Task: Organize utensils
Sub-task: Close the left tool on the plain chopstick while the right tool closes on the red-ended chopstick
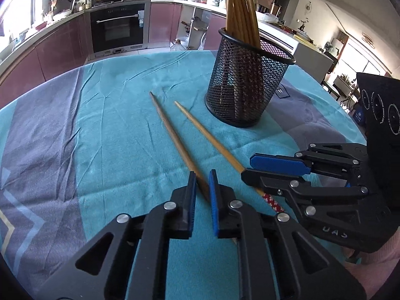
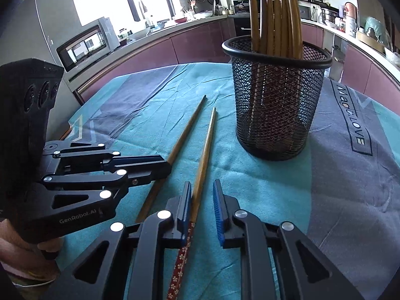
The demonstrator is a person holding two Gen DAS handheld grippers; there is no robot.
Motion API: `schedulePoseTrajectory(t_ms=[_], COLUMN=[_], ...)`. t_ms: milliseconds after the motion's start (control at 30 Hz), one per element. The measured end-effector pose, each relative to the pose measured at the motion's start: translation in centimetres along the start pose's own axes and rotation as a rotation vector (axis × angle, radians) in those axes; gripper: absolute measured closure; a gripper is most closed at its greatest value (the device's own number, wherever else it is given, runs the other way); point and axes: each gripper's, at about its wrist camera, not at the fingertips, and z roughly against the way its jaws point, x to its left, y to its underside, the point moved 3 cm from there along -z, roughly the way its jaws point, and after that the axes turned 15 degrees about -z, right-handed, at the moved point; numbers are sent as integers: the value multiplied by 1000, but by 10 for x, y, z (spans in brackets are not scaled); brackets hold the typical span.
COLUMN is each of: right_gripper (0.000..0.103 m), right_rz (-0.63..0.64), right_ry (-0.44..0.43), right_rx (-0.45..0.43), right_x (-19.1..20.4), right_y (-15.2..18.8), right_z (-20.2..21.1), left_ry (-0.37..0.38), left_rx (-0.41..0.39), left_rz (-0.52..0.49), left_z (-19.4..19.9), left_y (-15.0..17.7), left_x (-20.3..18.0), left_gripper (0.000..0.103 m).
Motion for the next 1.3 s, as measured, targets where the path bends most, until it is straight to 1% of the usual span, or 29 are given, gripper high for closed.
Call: schedulePoseTrajectory(t_ms=[167, 333, 433, 467, 500, 633, 667, 967, 1000, 1067, 1133, 1167, 1300], right_gripper=[96, 96, 96, 96, 95, 87, 87, 87, 88, 92, 93, 96, 97], right_rz=[-3, -15, -16, -14, -13, 5, 11, 40, 40, 43, 35, 31, 7], right_ry=[-2, -24, -23, -20, -16, 4, 9, 31, 32, 39, 35, 35, 22], right_rx=[8, 25, 25, 23, 20, 12, 11, 11, 11, 9, 10, 9, 8], right_x=[2, 2, 2, 3, 3, 9, 10, 15, 15, 14, 13, 12, 10], right_y=[2, 7, 6, 5, 3, -4, -6, -19, -20, -22, -23, -23, -23], right_z=[-1, 1, 0, 0, -1, -8, -10, -25, -25, -27, -27, -27, -27], left_ry=[-8, -13, -18, -30, -39, -46, -45, -59, -62, -68, -71, -74, -81], left_rx=[-1, 6, 9, 9, 10, 12, 13, 15, 15, 15, 16, 16, 16], left_rz=[34, 28, 25, 24, 27, 33, 31, 27, 26, 27, 35, 40, 54], left_z=[12, 24, 25, 24, 23, 17, 15, 3, 2, 1, 0, -1, -4], left_y=[14, 29, 28, 28, 26, 20, 19, 6, 4, 3, 2, 2, 0], left_x=[1, -4, -4, -3, -2, 7, 7, 14, 14, 15, 16, 17, 18], left_gripper=[93, 93, 87, 82, 79, 77, 77, 78, 78, 78, 81, 84, 90])
